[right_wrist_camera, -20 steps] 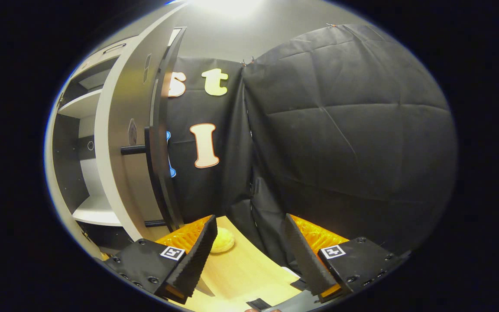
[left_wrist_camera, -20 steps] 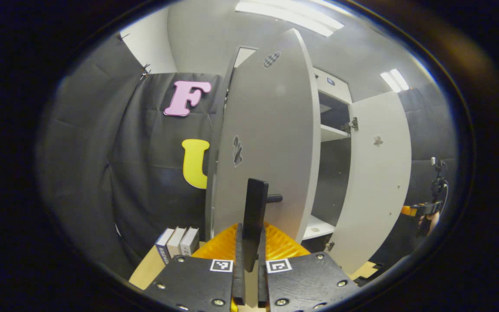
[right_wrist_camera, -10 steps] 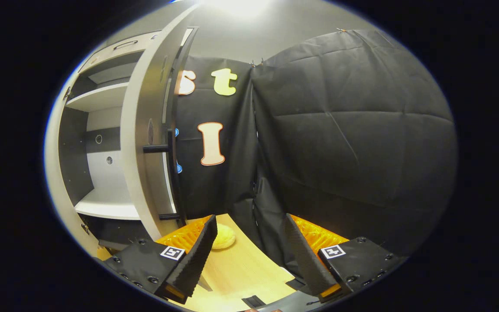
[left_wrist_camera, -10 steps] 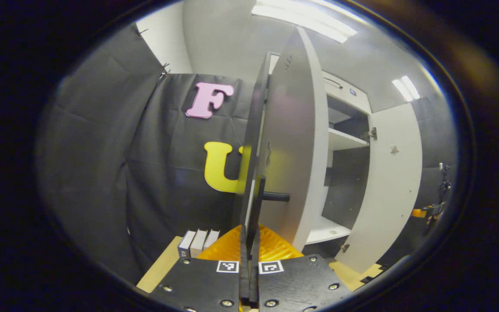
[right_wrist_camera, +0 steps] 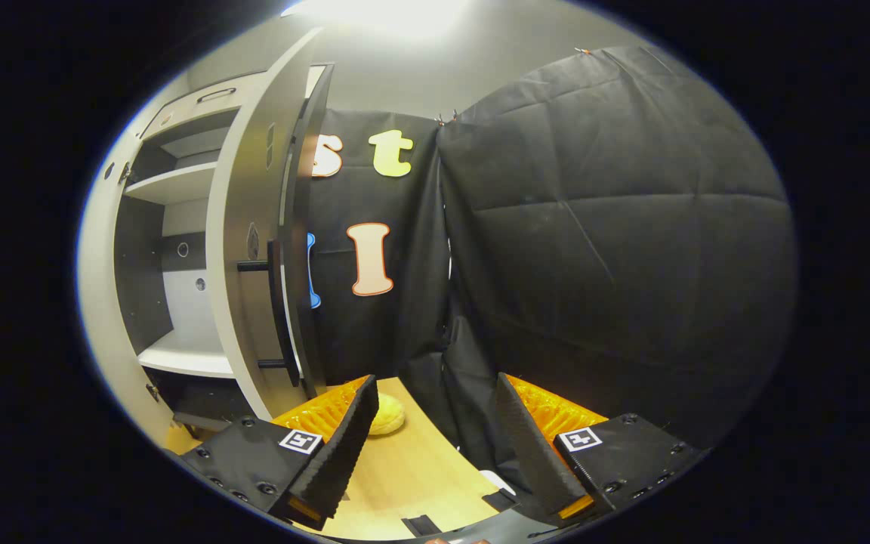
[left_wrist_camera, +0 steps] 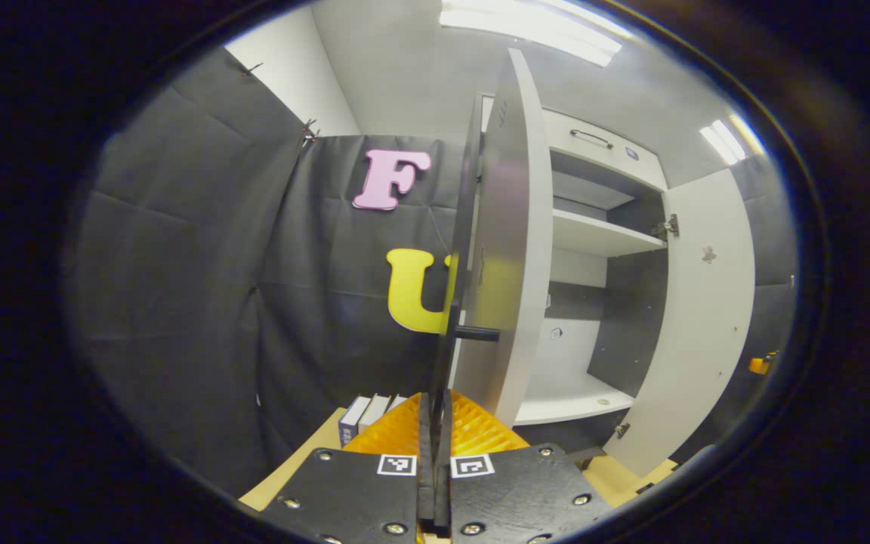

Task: Open the right door of the double-door shoe cabinet with the right hand, and open the left door with the left hand.

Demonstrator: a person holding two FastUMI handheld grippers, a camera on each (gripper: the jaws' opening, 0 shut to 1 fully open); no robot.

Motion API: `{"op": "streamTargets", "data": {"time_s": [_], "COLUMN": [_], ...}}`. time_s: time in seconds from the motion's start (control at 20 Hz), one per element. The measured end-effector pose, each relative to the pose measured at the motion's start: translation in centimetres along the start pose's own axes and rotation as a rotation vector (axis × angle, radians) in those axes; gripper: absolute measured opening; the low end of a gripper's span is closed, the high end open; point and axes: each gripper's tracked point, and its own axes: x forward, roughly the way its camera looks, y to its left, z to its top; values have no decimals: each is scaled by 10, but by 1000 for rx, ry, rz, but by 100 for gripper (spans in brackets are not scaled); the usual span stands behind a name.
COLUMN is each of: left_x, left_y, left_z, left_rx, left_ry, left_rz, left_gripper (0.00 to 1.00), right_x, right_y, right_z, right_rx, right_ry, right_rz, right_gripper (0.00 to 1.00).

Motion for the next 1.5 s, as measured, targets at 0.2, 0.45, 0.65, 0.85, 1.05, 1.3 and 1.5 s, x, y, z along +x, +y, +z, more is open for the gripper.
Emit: {"op": "streamTargets", "data": {"time_s": [0.2, 0.45, 0.65, 0.85, 1.05, 1.3, 1.5], "left_x": [-59, -121, -151, -145, -133, -135, -139], "left_y": [-1, -34, -51, -89, -92, -94, -86], "left_z": [10, 1, 5, -15, -21, -39, -41], "left_rx": [-1, 71, 195, 94, 94, 173, 177], "left_ry": [0, 1, -58, -59, -55, -40, -56], "left_rz": [115, 191, 263, 130, 67, -17, -52], "left_gripper": [1, 7, 36, 78, 97, 97, 97], "right_x": [-2, -9, -23, -46, -66, -86, -99], "right_y": [-17, -8, 16, 53, 98, 145, 173], "right_z": [-8, -4, -8, -38, -44, -45, -43], "right_rx": [-13, 20, -7, 8, -10, -53, -38], "right_ry": [25, 10, -16, 45, 48, 8, -18], "right_rz": [80, 194, 251, 304, 345, 366, 400], "right_gripper": [93, 93, 92, 93, 98, 98, 98]}}
